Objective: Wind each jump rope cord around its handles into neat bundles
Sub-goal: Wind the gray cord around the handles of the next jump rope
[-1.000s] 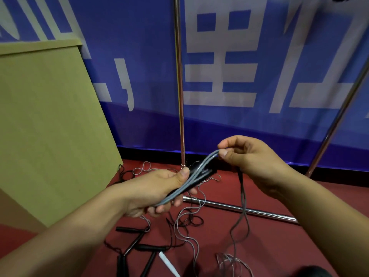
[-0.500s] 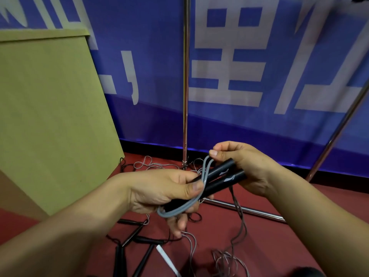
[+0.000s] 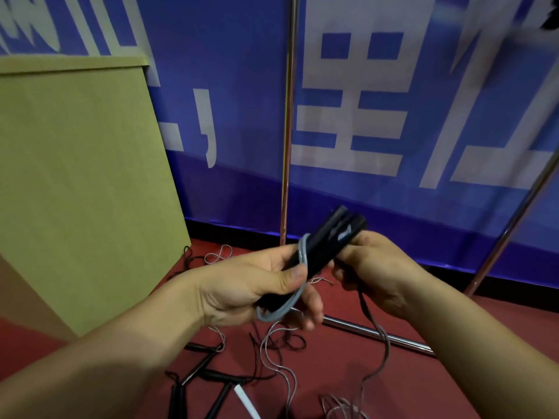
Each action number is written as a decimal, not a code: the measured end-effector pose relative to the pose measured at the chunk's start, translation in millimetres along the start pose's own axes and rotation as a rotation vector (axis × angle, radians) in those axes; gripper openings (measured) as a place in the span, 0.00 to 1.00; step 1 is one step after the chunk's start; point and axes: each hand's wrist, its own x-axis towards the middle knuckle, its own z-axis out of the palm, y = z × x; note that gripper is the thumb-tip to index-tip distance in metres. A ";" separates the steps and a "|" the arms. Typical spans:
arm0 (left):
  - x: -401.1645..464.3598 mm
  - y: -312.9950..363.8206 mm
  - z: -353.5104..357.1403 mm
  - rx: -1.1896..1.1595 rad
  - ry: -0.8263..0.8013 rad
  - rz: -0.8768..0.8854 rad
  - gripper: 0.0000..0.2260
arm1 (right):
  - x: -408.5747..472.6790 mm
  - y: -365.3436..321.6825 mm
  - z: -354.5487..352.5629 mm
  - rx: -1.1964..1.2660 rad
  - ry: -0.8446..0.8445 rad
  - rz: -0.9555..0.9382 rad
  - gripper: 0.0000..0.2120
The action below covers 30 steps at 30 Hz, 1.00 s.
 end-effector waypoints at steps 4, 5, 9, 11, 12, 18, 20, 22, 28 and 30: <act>8.8 4.1 0.6 -0.263 0.324 0.007 0.17 | -1.1 4.7 6.4 -0.009 0.031 0.102 0.13; 10.5 2.6 -1.9 -0.231 0.400 -0.002 0.16 | -1.3 5.5 6.4 -0.001 0.036 0.105 0.11; 11.8 -1.5 -5.0 -0.108 0.560 -0.031 0.09 | -4.1 8.0 4.4 -0.077 0.016 0.087 0.05; 11.5 -3.1 -5.4 -0.090 0.595 -0.040 0.09 | -5.1 8.9 4.5 -0.129 0.020 0.054 0.04; 10.6 -3.7 -5.7 -0.085 0.607 -0.048 0.09 | -5.9 8.9 5.5 -0.162 0.017 0.039 0.05; 8.0 -5.5 -3.2 0.077 0.600 -0.105 0.09 | -14.0 -1.0 4.8 -0.359 -0.027 0.055 0.07; 8.4 -4.4 -1.9 0.120 0.592 -0.113 0.11 | -17.0 -1.5 2.3 -0.390 -0.006 0.032 0.06; 7.6 -3.2 -1.7 0.155 0.591 -0.111 0.11 | -21.0 2.6 2.1 -0.413 -0.002 -0.003 0.04; 6.7 -8.2 -5.8 0.401 0.588 -0.156 0.03 | -26.7 10.7 3.2 -0.669 -0.033 -0.120 0.05; 8.1 -11.2 -6.2 0.478 0.577 -0.169 0.03 | -27.2 8.8 2.2 -0.713 -0.050 -0.159 0.06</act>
